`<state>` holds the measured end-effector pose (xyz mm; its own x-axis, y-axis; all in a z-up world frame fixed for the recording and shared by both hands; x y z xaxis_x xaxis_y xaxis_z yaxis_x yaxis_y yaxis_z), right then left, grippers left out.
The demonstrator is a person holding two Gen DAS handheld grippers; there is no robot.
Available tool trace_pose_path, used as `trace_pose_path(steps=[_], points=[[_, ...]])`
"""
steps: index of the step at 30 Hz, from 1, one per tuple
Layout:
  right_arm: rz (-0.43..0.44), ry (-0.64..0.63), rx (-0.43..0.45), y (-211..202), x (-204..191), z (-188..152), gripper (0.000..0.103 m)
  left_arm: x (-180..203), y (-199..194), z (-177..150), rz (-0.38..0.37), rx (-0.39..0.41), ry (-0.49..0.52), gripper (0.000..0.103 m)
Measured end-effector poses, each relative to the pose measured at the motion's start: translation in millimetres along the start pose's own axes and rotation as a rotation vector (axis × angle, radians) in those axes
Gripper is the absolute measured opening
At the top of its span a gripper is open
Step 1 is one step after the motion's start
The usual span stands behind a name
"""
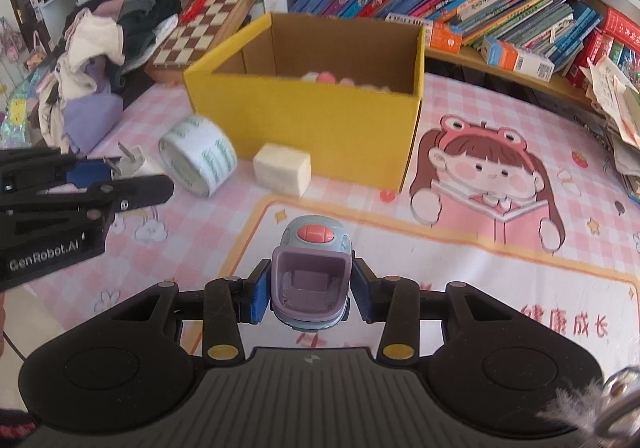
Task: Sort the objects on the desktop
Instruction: 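Carry the toy car over the yellow box with the right tool while the left tool carries the plug there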
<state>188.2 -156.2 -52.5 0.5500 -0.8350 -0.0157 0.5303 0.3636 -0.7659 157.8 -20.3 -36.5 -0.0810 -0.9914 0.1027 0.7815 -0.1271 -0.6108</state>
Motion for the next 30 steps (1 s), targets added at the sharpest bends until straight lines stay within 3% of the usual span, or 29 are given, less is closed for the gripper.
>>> trace_pose_path(steps=[17, 30], points=[[0.021, -0.077, 0.121, 1, 37, 92, 0.04, 0, 29, 67, 0.013, 0.084, 0.036, 0.027], [0.047, -0.184, 0.142, 38, 54, 156, 0.04, -25, 74, 111, 0.084, 0.102, 0.044, 0.027]])
Point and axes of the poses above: each gripper's, at about its wrist camera, not at the fingertips, and y roughly the way its jaws point, x to its right, z to its top, the point moved 8 cm from there along y, roughly the way its jaws point, and after that the axes turned 5 degrees about -y, right-handed, at the moved point
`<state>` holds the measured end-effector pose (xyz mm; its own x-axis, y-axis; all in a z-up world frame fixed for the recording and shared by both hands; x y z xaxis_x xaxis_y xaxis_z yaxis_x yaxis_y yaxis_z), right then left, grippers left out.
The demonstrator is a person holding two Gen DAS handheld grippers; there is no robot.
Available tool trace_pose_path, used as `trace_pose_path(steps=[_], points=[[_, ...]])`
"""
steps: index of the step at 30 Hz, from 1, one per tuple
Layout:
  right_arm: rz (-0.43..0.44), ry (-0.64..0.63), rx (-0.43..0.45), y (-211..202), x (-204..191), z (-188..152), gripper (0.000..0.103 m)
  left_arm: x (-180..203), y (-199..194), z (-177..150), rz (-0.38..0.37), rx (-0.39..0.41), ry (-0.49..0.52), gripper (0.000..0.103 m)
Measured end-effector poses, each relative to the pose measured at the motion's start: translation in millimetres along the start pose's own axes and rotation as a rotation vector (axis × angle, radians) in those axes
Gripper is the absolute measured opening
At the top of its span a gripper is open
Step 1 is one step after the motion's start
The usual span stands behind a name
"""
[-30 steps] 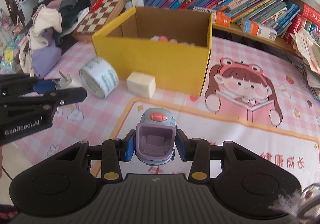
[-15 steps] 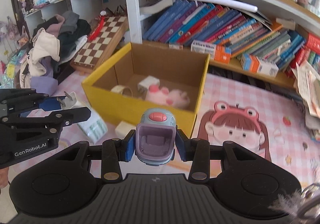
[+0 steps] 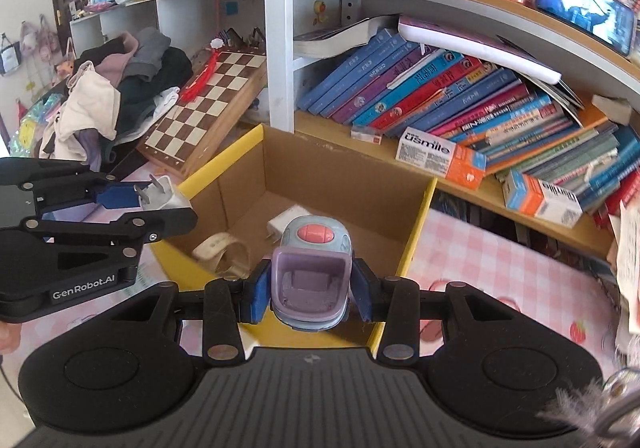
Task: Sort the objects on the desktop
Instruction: 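Carry the toy car over the yellow box with the right tool while the left tool carries the plug there, then lower the toy car into the box and open the right tool while the left tool releases the plug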
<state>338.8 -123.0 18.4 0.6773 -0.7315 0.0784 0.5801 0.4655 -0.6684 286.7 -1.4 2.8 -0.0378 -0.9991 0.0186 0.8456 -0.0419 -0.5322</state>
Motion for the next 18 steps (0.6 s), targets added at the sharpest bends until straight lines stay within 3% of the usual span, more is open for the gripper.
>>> trace_pose_path(steps=[10, 18], points=[[0.015, -0.062, -0.038, 66, 16, 36, 0.04, -14, 49, 4, 0.054, -0.07, 0.025, 0.027], [0.047, -0.098, -0.104, 118, 14, 44, 0.04, -19, 83, -5, 0.077, -0.142, 0.039, 0.027]])
Point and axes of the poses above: each gripper's, at about its wrist camera, not at the fingertips, and y roughly the way its jaws point, x to its right, z to its top, the point moved 8 cm from there along y, roughly the way its jaws point, and after that the axes turned 5 degrees about -y, right-handed, at the moved point
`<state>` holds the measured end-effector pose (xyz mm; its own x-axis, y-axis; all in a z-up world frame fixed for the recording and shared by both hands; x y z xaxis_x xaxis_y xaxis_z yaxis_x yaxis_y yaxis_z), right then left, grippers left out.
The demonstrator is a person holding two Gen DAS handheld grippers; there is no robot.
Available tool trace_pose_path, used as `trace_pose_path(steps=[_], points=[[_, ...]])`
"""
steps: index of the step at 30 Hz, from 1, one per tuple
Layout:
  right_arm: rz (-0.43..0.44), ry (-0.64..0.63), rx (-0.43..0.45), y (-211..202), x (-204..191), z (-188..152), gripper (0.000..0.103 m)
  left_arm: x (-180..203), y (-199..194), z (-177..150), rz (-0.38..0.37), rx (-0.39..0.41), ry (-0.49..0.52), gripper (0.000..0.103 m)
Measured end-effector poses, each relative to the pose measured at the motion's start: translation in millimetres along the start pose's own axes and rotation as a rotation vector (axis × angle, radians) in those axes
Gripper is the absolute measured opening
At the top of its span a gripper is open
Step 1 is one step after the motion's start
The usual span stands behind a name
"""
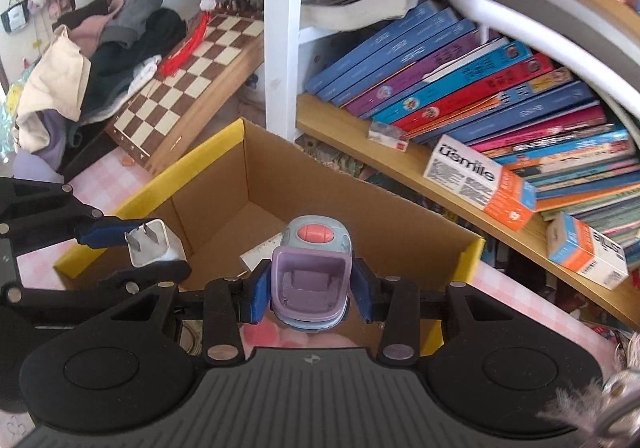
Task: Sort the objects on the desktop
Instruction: 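Lower the toy car into the box and open the right tool while the left tool releases the plug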
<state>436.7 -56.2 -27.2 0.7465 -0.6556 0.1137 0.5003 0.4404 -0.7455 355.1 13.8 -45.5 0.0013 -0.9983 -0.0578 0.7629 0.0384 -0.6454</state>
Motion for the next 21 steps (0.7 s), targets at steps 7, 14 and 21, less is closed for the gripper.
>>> trace_pose_path(steps=[7, 14, 21], points=[[0.019, -0.011, -0.045, 30, 2, -1, 0.04, 1, 15, -2, -0.002, -0.037, 0.004, 0.027], [0.038, -0.003, -0.095, 55, 4, -3, 0.04, 7, 33, -11, -0.019, -0.094, 0.011, 0.027], [0.068, -0.001, -0.176, 83, -4, -7, 0.04, 15, 44, -17, -0.039, -0.132, 0.014, 0.027]])
Point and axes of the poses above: each gripper's, at about its wrist camera, not at the fingertips, and y roughly the way its jaws point, x to its right, z to its top, the point moved 8 cm from there along y, roughly the way its jaws point, and after that the axes turned 5 degrees about -y, right-handed, at the moved point
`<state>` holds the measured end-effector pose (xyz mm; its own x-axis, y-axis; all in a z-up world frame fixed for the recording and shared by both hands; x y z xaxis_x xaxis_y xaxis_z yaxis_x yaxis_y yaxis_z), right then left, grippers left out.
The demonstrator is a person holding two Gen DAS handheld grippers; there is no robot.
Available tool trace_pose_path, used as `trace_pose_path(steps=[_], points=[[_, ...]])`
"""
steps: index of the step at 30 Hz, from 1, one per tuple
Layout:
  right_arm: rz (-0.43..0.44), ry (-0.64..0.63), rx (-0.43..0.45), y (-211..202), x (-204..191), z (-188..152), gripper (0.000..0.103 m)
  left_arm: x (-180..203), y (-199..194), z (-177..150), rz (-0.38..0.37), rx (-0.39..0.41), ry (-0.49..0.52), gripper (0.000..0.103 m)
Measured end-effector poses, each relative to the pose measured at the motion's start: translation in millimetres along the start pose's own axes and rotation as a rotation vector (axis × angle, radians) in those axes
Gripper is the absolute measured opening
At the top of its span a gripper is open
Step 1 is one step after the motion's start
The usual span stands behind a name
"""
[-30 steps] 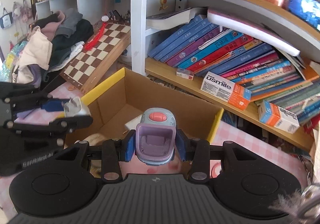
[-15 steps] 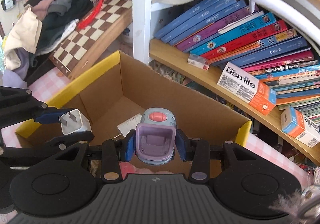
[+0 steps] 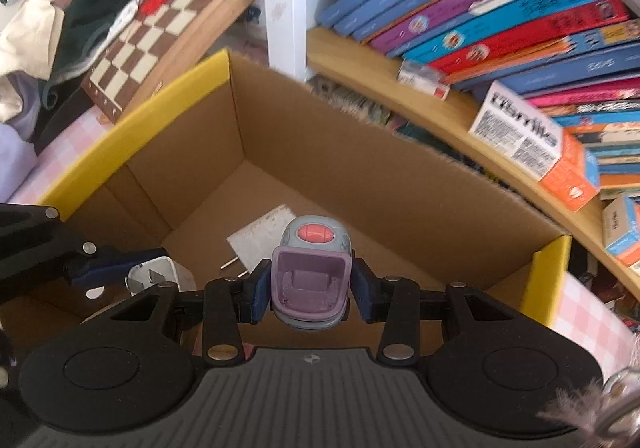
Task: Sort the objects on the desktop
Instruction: 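Lower the toy car into the box and open the right tool while the left tool releases the plug, then withdraw both open tools from the box back toward the tape roll and white block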
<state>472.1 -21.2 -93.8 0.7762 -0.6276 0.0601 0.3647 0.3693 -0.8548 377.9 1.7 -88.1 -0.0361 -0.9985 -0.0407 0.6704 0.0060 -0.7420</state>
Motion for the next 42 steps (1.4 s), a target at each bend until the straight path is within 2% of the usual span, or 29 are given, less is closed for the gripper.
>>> trace_pose_path(steps=[10, 14, 17, 19, 21, 27, 37, 42], points=[[0.038, 0.056, -0.088, 22, 2, -10, 0.038, 1, 11, -7, -0.022, -0.053, -0.011, 0.027], [0.033, 0.068, -0.071, 18, 3, -10, 0.04, 0, 8, -6, -0.02, -0.045, -0.008, 0.034], [0.025, 0.069, -0.047, 10, 4, -7, 0.044, -1, 1, -4, -0.004, -0.021, -0.007, 0.049], [0.011, 0.064, -0.026, 1, 5, -5, 0.047, -2, -6, 0, -0.001, 0.002, -0.008, 0.053], [0.003, 0.065, -0.002, -8, 6, -3, 0.05, -2, -15, 4, 0.009, 0.027, -0.009, 0.065], [-0.021, 0.095, 0.102, -50, 11, 2, 0.054, -1, -49, 15, 0.018, 0.122, -0.008, 0.078], [0.008, 0.136, 0.252, -124, 2, -10, 0.056, -1, -110, 19, 0.029, 0.241, -0.054, 0.08], [0.02, 0.158, 0.304, -155, -2, -29, 0.057, -7, -139, 6, 0.049, 0.267, -0.079, 0.081]])
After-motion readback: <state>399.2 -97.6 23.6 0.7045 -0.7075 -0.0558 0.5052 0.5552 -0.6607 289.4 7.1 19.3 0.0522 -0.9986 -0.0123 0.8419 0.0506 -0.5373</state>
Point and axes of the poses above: each gripper's, at about its wrist camera, not at the fingertips, and y roughly the way its jaws point, x to its right, z to its top, the point moved 8 cm from there along y, roughly the way its jaws point, and after that the axes turned 5 degrees about -y, right-handed, at the moved point
